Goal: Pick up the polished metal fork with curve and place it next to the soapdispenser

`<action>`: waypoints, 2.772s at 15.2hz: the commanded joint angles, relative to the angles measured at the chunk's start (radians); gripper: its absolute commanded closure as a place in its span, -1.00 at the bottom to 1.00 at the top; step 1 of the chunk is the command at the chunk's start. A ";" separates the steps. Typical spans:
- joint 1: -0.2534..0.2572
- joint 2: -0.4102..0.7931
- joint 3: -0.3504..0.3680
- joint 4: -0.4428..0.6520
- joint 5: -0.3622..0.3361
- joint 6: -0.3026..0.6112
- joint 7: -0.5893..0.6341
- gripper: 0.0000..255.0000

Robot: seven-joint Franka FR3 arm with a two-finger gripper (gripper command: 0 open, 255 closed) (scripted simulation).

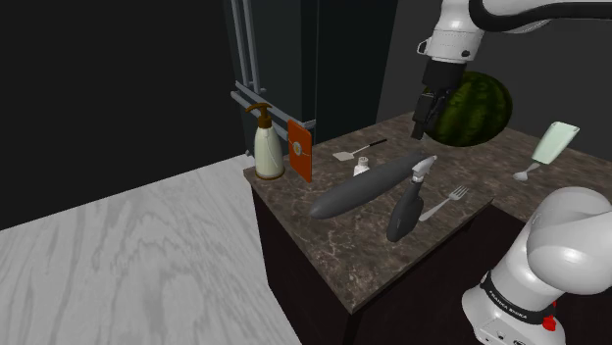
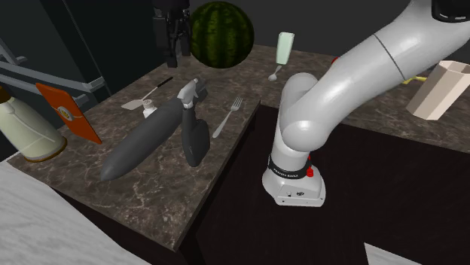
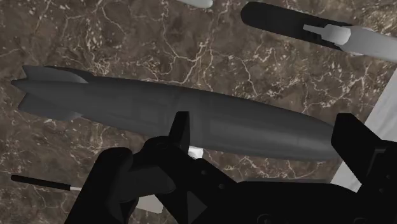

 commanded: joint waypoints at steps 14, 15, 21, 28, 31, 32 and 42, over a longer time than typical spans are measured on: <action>0.038 -0.295 -0.245 -0.432 -0.325 0.141 -0.641 -1.00; 0.033 -0.307 -0.274 -0.456 -0.360 0.156 -0.694 -1.00; -0.004 -0.311 -0.478 -0.557 -0.596 0.289 -1.018 -1.00; -0.020 -0.225 -0.630 -0.607 -0.751 0.446 -1.156 -1.00; -0.024 -0.188 -0.663 -0.628 -0.783 0.503 -1.150 -1.00; -0.025 -0.180 -0.669 -0.632 -0.790 0.514 -1.149 -1.00; -0.025 -0.181 -0.669 -0.631 -0.790 0.514 -1.149 1.00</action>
